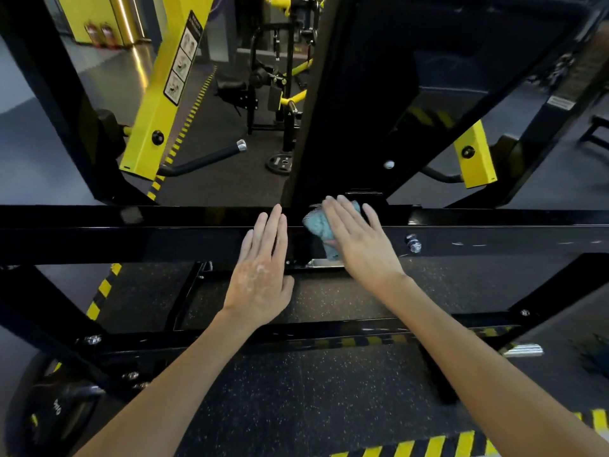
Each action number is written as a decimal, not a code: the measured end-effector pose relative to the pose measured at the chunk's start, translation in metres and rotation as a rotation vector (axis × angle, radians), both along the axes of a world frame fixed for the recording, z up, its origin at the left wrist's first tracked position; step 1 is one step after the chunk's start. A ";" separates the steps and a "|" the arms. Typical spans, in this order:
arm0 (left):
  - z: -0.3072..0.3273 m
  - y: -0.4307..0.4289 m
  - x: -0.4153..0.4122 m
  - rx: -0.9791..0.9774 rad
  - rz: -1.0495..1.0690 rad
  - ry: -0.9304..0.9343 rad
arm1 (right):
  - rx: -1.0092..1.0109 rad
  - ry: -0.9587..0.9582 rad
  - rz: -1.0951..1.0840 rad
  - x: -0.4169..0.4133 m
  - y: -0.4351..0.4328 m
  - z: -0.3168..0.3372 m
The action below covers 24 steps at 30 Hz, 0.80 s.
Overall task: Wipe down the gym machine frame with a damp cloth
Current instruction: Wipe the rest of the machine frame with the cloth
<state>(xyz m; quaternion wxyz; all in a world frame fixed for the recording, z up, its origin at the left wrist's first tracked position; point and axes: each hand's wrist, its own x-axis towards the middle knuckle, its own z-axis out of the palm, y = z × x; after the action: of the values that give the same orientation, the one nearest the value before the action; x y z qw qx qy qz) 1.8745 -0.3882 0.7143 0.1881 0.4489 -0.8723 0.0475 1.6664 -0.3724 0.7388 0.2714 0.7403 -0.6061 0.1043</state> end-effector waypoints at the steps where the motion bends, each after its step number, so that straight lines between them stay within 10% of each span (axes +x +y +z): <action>1: 0.000 0.002 -0.010 0.007 -0.006 0.012 | -0.006 -0.075 -0.008 -0.014 0.006 0.002; 6: 0.002 0.023 -0.072 0.020 -0.019 0.098 | -0.016 -0.394 0.012 -0.070 0.026 0.016; 24: -0.009 0.047 -0.156 -0.041 0.061 0.077 | -0.089 0.060 -0.144 -0.164 0.045 -0.020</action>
<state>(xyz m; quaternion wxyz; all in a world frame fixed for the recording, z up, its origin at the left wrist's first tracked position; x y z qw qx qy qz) 1.7188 -0.3415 0.7056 0.2293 0.4728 -0.8491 0.0538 1.5029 -0.3271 0.7187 0.3288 0.6848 -0.6442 0.0891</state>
